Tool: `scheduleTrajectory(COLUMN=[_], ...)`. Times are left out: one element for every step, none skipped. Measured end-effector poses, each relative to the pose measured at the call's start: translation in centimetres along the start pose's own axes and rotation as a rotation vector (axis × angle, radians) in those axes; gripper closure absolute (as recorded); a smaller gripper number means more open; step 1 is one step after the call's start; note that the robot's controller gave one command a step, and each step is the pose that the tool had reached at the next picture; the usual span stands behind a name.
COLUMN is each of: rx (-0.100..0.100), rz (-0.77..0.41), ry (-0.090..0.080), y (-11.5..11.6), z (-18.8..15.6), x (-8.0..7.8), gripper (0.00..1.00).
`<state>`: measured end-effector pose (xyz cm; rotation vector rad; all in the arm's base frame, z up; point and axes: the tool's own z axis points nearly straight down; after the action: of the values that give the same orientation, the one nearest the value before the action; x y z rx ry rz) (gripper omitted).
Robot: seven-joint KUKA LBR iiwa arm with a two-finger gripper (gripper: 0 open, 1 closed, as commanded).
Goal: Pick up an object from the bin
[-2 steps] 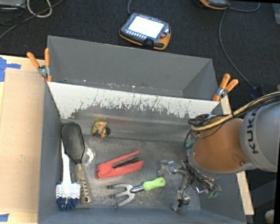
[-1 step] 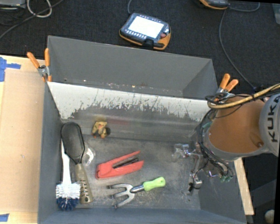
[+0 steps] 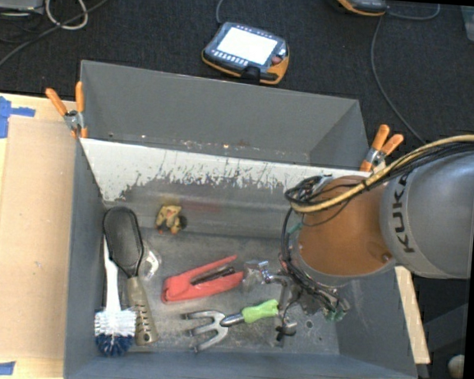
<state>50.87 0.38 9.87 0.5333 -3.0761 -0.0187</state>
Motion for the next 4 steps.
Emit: scheduleTrajectory(rx=[0.018,0.002,0.002,-0.003], rz=[-0.137,-0.199,-0.2,-0.2], ry=[-0.018,0.0,-0.001,0.011], y=[-0.3,0.9,0.9,1.1], z=[2.8,3.0,3.0,0.4], x=[-1.7,-0.9,-0.9,-0.5], gripper=[0.0,1.0,1.0,1.0])
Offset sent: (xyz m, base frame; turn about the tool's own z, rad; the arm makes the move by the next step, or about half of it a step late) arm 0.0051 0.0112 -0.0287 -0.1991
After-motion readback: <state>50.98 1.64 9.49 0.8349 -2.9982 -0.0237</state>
